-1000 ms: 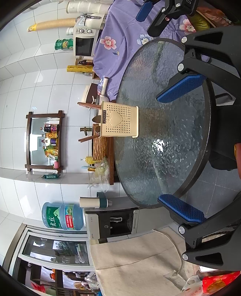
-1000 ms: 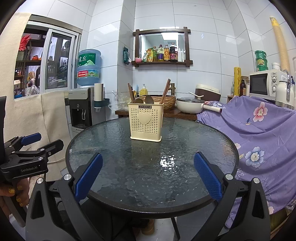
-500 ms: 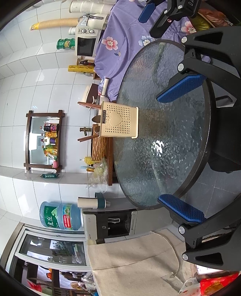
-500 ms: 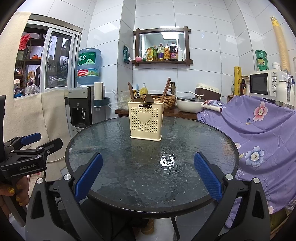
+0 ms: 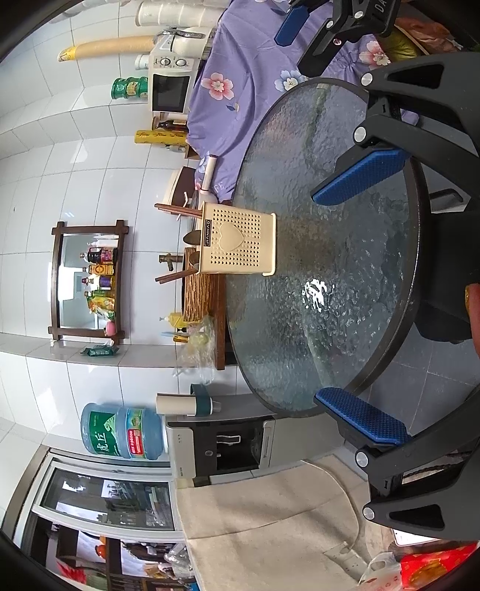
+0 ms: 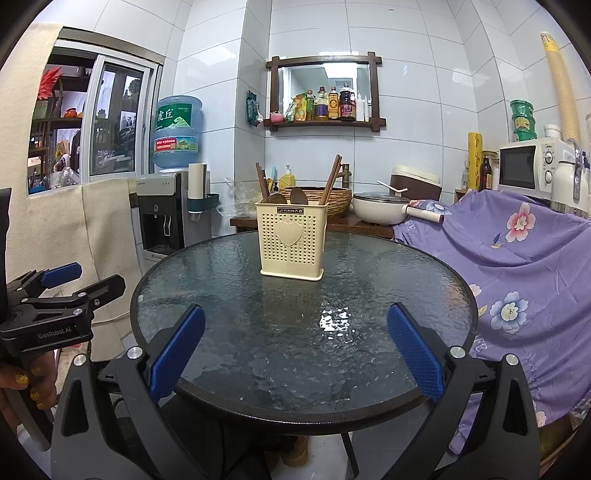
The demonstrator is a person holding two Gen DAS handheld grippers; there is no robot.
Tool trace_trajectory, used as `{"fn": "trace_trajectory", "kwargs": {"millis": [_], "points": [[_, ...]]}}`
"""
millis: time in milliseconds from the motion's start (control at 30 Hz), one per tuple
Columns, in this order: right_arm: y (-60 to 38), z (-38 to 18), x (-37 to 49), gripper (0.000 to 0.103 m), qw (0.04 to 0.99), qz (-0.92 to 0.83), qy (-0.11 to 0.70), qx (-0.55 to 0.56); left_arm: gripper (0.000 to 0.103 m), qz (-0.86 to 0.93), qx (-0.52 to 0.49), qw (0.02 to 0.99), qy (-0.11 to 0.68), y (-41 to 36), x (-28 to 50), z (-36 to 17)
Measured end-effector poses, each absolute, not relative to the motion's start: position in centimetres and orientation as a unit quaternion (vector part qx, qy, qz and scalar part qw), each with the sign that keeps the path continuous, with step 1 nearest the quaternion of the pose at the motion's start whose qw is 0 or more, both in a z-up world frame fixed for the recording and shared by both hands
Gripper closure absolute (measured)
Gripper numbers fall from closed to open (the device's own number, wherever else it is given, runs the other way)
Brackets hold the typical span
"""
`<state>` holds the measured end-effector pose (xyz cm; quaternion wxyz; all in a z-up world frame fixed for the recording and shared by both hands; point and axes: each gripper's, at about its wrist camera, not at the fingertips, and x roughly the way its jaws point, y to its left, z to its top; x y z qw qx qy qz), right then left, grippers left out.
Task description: Organize utensils
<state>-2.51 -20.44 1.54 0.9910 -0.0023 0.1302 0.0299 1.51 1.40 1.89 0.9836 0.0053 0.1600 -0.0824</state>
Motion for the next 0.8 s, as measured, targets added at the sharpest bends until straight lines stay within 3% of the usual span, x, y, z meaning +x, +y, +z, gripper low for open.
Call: {"fn": "trace_trajectory", "kwargs": {"millis": [800], "points": [[-20.72, 1.70, -2.38, 0.006, 0.991, 0.032, 0.131, -0.004, 0.006, -0.081, 0.005, 0.984, 0.160, 1.42, 1.52, 1.88]]}}
